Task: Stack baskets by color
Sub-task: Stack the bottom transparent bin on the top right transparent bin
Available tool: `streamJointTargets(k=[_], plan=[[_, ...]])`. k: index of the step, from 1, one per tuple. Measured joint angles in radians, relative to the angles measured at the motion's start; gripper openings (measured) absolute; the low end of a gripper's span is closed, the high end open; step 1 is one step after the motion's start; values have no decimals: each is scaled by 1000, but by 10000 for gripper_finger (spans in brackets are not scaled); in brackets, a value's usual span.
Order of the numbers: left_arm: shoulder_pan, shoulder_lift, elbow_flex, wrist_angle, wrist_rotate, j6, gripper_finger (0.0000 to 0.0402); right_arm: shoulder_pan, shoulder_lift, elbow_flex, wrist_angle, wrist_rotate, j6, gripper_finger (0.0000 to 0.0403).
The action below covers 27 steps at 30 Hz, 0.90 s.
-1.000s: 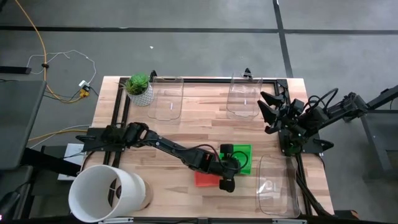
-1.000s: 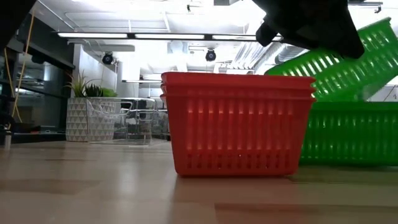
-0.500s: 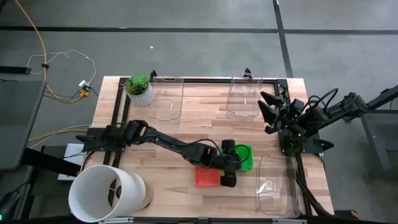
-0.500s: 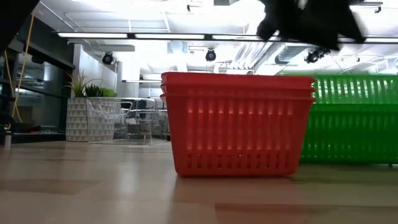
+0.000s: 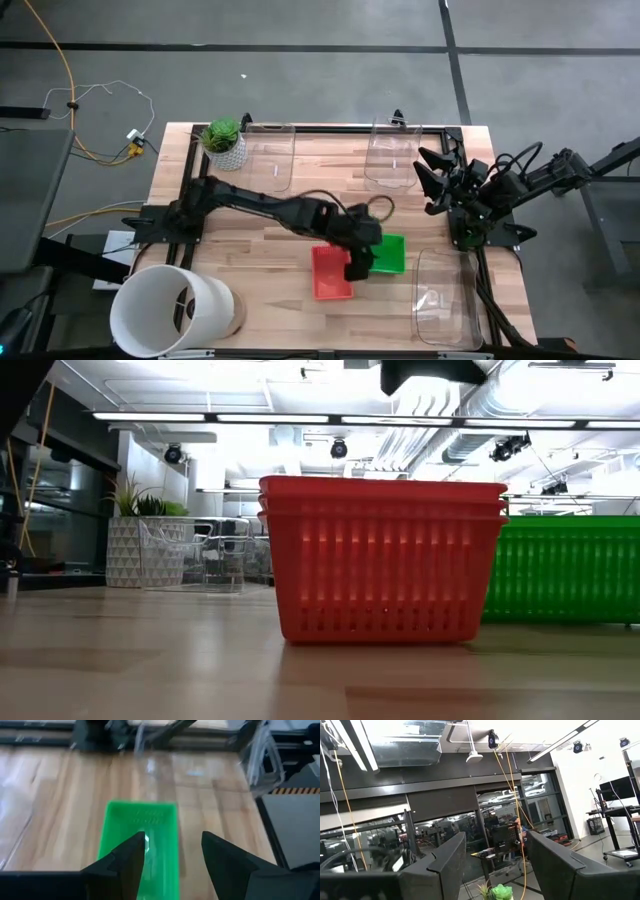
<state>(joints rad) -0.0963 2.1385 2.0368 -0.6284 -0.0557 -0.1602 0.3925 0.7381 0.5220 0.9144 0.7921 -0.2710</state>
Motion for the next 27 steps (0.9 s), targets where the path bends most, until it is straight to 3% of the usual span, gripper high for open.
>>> streamJointTargets(k=[5, 7, 16, 20, 27], plan=[[21, -155, -141, 77, -11, -22, 165, 0, -1, 0, -16, 14, 0, 197], [28, -239, -239, 189, -20, -38, 159, 0, -5, 0, -24, 17, 0, 197], [20, -680, -901, 737, -41, -189, 145, 2, -20, 0, -118, 35, 30, 197], [-13, -851, -1136, 924, -38, -222, 137, 2, -18, 0, -156, 37, 65, 197], [-32, -1100, -1289, 949, -44, -238, 106, 2, -18, 0, -184, 34, 98, 197]])
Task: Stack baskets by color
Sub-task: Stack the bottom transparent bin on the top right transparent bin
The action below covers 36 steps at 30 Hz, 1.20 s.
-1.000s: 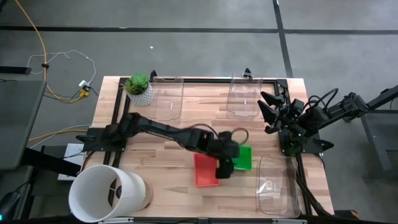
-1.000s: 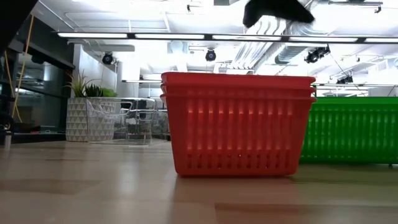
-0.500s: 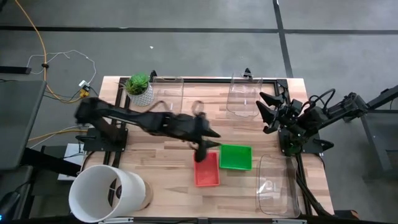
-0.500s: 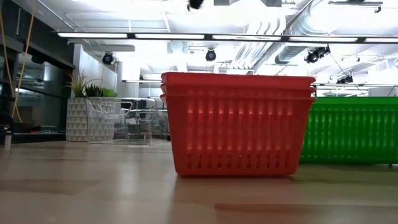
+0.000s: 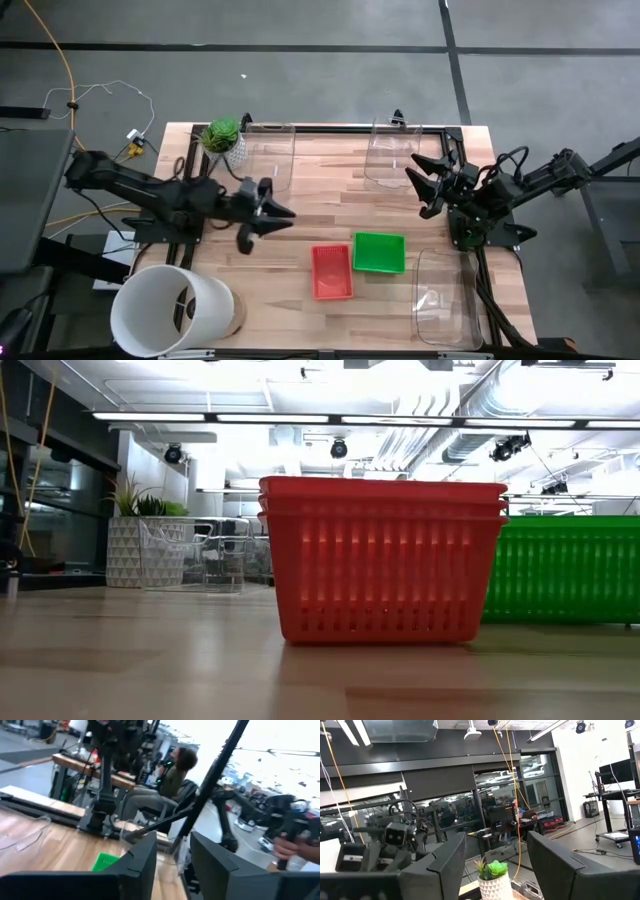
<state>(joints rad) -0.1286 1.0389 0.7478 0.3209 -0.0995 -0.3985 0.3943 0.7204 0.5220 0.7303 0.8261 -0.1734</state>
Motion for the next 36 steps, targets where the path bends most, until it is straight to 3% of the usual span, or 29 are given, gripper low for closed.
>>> streamJointTargets(k=[6, 14, 24, 29, 36], plan=[[-11, -83, 0, -13, 13, 48, 70, 0, 0, 0, -2, -1, 1, 197], [-12, -92, 0, -16, 66, 74, 5, 0, 0, 0, -17, -4, 1, 197], [73, -161, 1, -100, 61, 140, 0, 0, 0, 0, -39, -52, 29, 197], [125, -223, 0, -173, 66, 153, 0, 0, 0, 0, -159, -123, 135, 197], [142, -255, 0, -200, 23, 174, 0, -2, 0, 0, -287, -146, 286, 197]])
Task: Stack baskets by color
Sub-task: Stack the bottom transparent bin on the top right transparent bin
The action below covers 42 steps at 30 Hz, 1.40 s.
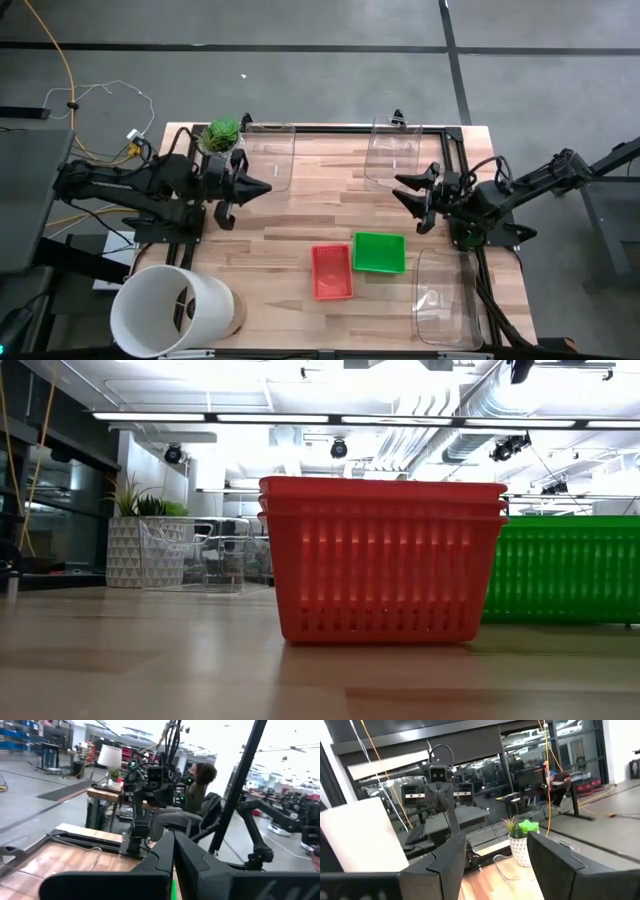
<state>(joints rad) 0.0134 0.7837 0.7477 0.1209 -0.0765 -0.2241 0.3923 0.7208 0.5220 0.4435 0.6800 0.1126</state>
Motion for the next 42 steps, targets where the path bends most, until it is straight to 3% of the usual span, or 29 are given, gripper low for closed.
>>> streamJointTargets(k=[6, 10, 13, 17, 20, 24, 29, 33, 42], plan=[[-1, -39, -110, 130, -37, -43, 0, 0, 1, 17, -61, 0, 63, 197], [0, -68, -199, 234, -67, -106, 0, 1, 39, 150, -398, -62, 225, 197], [0, -84, -214, 231, -73, -140, 0, 1, 111, 314, -777, -264, 466, 197], [0, -83, -214, 220, -73, -140, 0, 8, 249, 517, -1278, -676, 848, 197], [1, -83, -214, 220, -73, -125, 0, 58, 342, 592, -1496, -792, 1139, 197], [1, -83, -214, 220, -73, -123, 0, 141, 436, 603, -1533, -798, 1455, 197], [1, -83, -214, 220, -66, -123, 0, 230, 556, 603, -1521, -805, 1716, 197], [1, -83, -214, 220, -66, -123, 0, 282, 652, 603, -1506, -817, 1822, 197], [1, -83, -214, 220, -65, -121, 0, 296, 848, 601, -1528, -800, 1878, 197]])
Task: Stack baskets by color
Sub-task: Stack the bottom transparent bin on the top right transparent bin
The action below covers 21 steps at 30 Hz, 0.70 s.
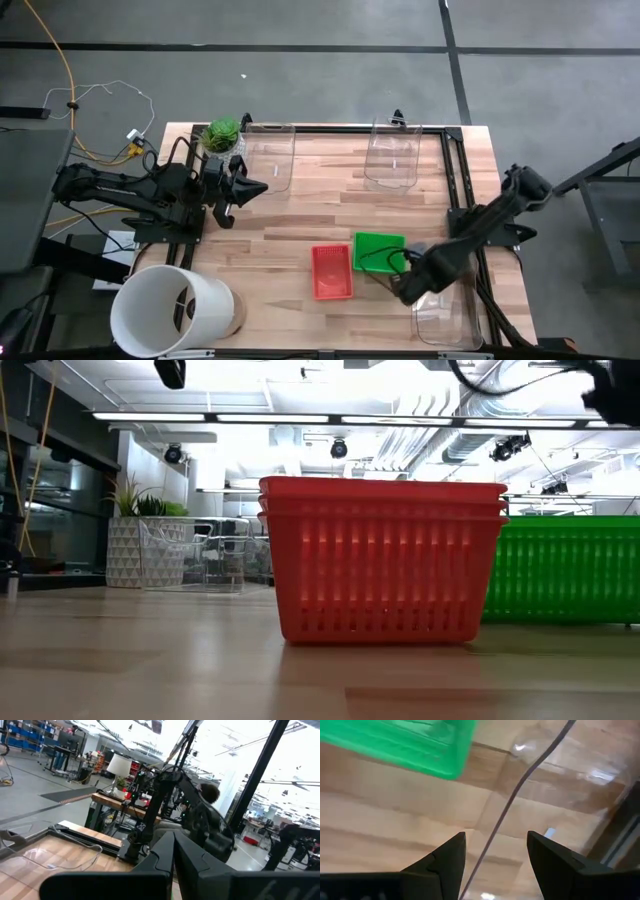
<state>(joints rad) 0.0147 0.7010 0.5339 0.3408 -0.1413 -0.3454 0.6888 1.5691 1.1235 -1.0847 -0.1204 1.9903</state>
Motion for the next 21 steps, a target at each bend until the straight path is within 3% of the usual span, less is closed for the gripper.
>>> streamJointTargets(k=[12, 16, 21], plan=[[0, 0, 0, 0, 10, -2, 0, 0, 124, -1, 13, -6, 10, 179], [0, 0, 0, 0, 10, -2, 0, 0, 127, -1, 12, -6, 9, 126], [0, 0, 0, 0, 10, -2, 0, 0, 125, -1, 18, -20, -32, 22]])
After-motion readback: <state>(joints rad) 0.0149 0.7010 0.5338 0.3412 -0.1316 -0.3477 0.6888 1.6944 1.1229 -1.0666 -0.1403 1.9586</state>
